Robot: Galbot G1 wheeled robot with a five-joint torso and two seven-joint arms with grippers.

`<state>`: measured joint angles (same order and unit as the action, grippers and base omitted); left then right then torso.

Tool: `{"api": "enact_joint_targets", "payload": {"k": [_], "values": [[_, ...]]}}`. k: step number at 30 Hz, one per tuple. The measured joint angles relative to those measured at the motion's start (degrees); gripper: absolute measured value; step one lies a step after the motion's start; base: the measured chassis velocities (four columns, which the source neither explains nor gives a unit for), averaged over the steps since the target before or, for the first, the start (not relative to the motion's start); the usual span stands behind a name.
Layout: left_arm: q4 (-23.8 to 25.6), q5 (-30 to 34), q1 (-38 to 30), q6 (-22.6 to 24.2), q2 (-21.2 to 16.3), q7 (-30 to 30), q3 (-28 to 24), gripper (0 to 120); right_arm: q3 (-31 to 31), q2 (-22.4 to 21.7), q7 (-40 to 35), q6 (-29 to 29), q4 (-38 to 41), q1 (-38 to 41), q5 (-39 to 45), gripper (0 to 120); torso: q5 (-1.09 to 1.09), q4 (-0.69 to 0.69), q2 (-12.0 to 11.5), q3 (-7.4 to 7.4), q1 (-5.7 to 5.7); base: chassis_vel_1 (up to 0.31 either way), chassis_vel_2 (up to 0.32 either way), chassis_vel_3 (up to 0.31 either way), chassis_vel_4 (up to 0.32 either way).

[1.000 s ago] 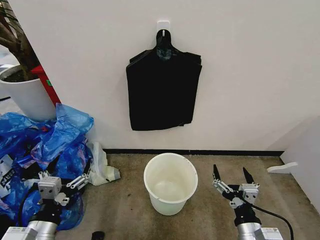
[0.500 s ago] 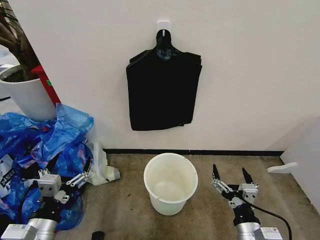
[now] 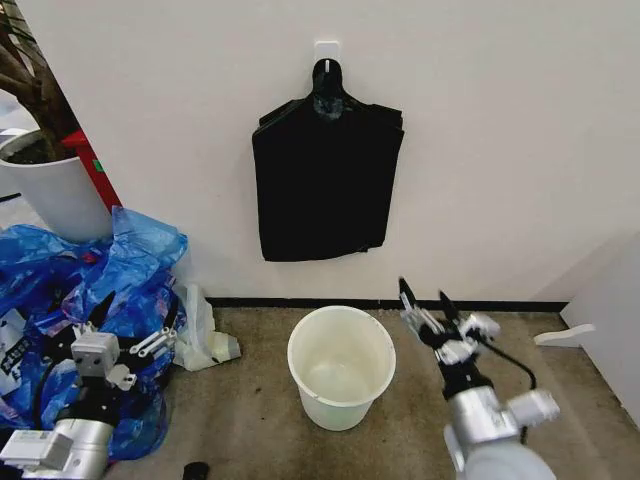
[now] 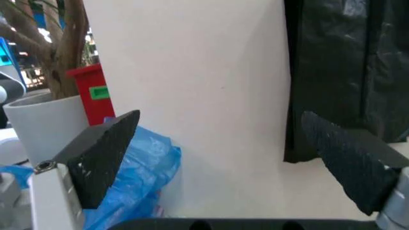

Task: Place the garbage bag over the trash bin.

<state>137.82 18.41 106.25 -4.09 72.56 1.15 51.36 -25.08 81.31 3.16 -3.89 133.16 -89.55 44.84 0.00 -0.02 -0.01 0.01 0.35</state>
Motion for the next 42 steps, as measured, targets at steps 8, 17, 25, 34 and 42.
{"api": "enact_joint_targets", "payload": {"k": [8, 17, 25, 34, 42], "values": [[1.8, 2.4, -1.6, 4.3, -0.7, -1.8, 0.6, 100, 0.8, -7.6, 0.3, -6.0, -2.5, 11.7, 25.2, 100, 0.01, -0.01, 0.0, 0.0, 0.0, 0.0, 0.0, 0.0, 0.0], [3.1, 2.4, -0.6, 4.8, -0.9, -2.1, 0.9, 100, 3.6, -12.5, -2.9, -9.8, -10.6, 29.7, 42.6, 100, 0.01, -0.01, 0.0, 0.0, 0.0, 0.0, 0.0, 0.0, 0.0], [3.8, 2.2, -0.2, 4.7, -0.4, -2.7, 1.3, 100, 10.8, -8.4, -9.6, -7.4, -18.1, 45.2, 45.7, 100, 0.0, 0.01, 0.0, 0.0, 0.01, 0.0, 0.0, 0.0, 0.0], [4.5, 2.6, -0.1, 4.4, 0.4, -3.0, 1.4, 100, 13.8, -4.1, -16.1, -3.8, -24.7, 54.9, 49.5, 100, 0.0, -0.01, 0.0, 0.0, 0.0, 0.0, 0.0, 0.0, 0.0], [5.1, 2.7, -0.1, 4.3, 0.6, -3.1, 1.2, 100, 14.7, -1.4, -18.8, -0.9, -31.5, 59.4, 47.9, 100, 0.0, -0.01, 0.0, 0.0, 0.0, 0.0, 0.0, 0.0, 0.0]]}}
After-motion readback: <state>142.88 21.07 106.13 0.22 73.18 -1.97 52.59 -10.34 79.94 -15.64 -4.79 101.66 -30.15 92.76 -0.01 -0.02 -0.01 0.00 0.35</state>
